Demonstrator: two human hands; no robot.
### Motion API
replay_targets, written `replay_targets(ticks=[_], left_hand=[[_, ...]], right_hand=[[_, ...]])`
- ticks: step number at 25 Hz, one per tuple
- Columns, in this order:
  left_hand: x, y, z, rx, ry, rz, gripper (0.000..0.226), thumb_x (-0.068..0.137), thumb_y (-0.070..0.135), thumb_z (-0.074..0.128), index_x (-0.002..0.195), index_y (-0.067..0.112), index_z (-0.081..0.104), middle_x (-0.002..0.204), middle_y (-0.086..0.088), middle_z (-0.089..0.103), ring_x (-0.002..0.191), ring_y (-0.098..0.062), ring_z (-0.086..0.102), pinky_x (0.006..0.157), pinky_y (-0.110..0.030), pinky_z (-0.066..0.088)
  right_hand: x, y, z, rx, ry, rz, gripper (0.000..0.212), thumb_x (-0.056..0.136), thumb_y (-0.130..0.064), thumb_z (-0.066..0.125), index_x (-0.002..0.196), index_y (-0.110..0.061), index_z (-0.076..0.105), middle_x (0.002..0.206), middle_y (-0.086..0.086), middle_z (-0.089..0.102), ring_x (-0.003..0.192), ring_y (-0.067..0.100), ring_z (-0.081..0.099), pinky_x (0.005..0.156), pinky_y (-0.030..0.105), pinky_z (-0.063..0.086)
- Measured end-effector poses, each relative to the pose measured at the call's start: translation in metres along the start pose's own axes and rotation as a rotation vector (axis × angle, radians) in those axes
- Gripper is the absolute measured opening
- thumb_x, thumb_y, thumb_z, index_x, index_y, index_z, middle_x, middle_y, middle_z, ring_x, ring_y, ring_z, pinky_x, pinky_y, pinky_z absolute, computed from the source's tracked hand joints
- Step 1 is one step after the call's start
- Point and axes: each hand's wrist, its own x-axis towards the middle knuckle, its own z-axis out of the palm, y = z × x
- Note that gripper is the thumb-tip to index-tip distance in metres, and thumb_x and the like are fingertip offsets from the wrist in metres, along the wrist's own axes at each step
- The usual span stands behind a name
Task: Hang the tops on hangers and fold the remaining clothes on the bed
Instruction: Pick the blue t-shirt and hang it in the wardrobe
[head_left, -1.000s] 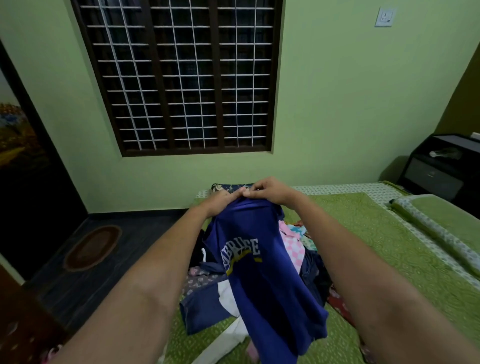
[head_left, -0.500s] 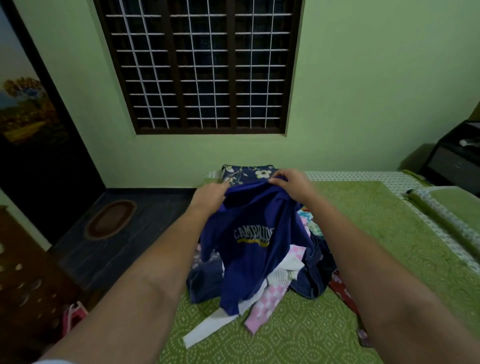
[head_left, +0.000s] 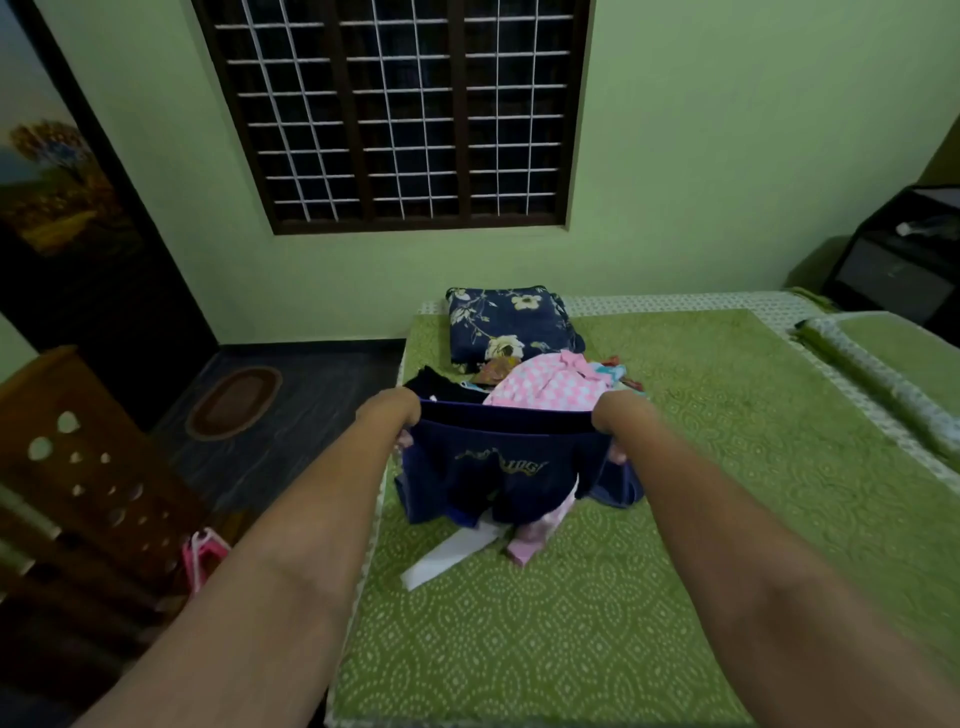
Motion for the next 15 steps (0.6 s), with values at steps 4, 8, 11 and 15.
replay_targets(ticks=[4, 8, 11, 15], left_hand=[[-0.070, -0.028, -0.002, -0.401, -0.020, 0.148, 0.032, 0.100, -0.004, 0.027, 0.076, -0.008, 0.048, 0.033, -0.009, 0.048, 0.020, -0.006, 0.042, 0.027, -0.014, 0.034], [-0.113, -0.014, -0.063, -0.690, 0.018, 0.257, 0.031, 0.099, -0.002, 0.017, 0.107, -0.008, 0.046, 0.045, -0.014, 0.059, 0.029, -0.010, 0.055, 0.052, -0.016, 0.053], [-0.121, 0.002, -0.098, -0.745, 0.070, 0.346, 0.030, 0.096, -0.001, 0.023, 0.085, -0.007, 0.050, 0.047, -0.016, 0.061, 0.036, -0.016, 0.060, 0.041, -0.020, 0.052], [-0.085, 0.023, -0.088, -0.724, -0.027, 0.277, 0.009, 0.089, 0.001, 0.041, 0.094, 0.000, 0.049, 0.077, -0.016, 0.057, 0.044, -0.022, 0.064, 0.050, -0.027, 0.055]], right_hand=[[-0.065, 0.007, 0.014, 0.541, 0.002, 0.003, 0.035, 0.097, -0.011, 0.038, 0.126, 0.006, 0.047, 0.072, 0.014, 0.072, 0.061, 0.023, 0.070, 0.061, 0.031, 0.053], [-0.123, 0.009, -0.062, 0.675, 0.272, -0.071, 0.035, 0.098, -0.013, 0.035, 0.078, 0.004, 0.058, 0.056, 0.009, 0.065, 0.034, 0.015, 0.059, 0.057, 0.028, 0.052], [-0.140, 0.004, -0.110, 0.669, 0.390, -0.124, 0.040, 0.095, -0.013, 0.033, 0.068, -0.001, 0.060, 0.051, 0.006, 0.066, 0.036, 0.015, 0.060, 0.063, 0.026, 0.054], [-0.082, -0.017, -0.102, 0.626, 0.153, -0.043, 0.044, 0.101, -0.017, 0.022, 0.071, 0.003, 0.045, 0.051, 0.009, 0.060, 0.031, 0.015, 0.055, 0.046, 0.021, 0.050]])
